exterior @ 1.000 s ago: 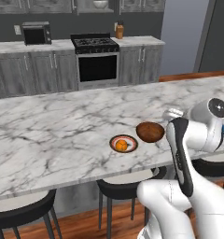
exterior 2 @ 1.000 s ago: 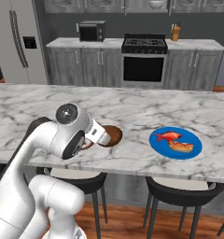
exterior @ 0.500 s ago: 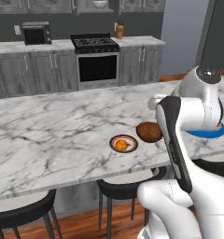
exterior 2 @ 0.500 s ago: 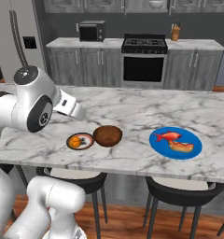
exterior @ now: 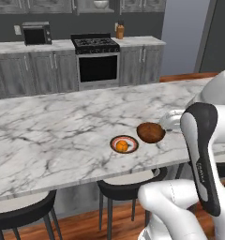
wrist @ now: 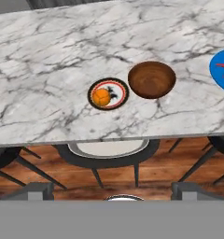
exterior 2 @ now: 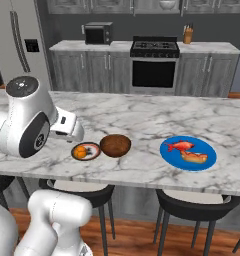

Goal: Take the smaller bowl and place it next to the appetizer plate on the dining counter , and place the larger bowl next to the plate with cooked food.

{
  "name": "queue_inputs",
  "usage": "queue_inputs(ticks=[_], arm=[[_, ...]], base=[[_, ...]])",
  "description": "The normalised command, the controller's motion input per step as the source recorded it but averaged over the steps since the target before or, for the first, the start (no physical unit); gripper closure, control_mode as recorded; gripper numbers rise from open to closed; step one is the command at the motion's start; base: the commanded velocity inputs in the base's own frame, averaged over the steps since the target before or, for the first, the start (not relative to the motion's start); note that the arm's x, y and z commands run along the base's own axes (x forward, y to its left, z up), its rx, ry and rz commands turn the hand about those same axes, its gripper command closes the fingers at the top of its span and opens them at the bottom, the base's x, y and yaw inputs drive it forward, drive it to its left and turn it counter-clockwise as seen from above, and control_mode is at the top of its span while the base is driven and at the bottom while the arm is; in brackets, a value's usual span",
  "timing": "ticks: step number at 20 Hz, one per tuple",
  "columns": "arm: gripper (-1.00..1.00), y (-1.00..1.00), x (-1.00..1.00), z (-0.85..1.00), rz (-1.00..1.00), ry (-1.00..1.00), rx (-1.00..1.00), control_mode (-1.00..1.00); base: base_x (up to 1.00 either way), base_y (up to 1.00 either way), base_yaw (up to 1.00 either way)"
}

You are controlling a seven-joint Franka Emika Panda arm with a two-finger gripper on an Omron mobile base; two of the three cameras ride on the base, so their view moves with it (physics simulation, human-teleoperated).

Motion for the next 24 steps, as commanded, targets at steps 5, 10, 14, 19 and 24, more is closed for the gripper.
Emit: queue_inputs(ticks=[5,10,14,19,24], arm=[[-1.0,0.0,-0.03,0.0,0.04,0.03,0.0,1.0],[-1.0,0.0,0.0,0.0,0.0,0.0,0.0,1.0],[-1.0,0.0,0.0,0.0,0.0,0.0,0.0,1.0],[-1.0,0.0,0.0,0.0,0.0,0.0,0.0,1.0],[-1.0,0.0,0.0,0.0,0.0,0.0,0.0,1.0]], base=[[-0.52,0.0,0.1],[-0.97,0.0,0.0],[-0.97,-0.3,-0.02],[-0.47,-1.0,-0.09],[0.06,-1.0,-0.03]])
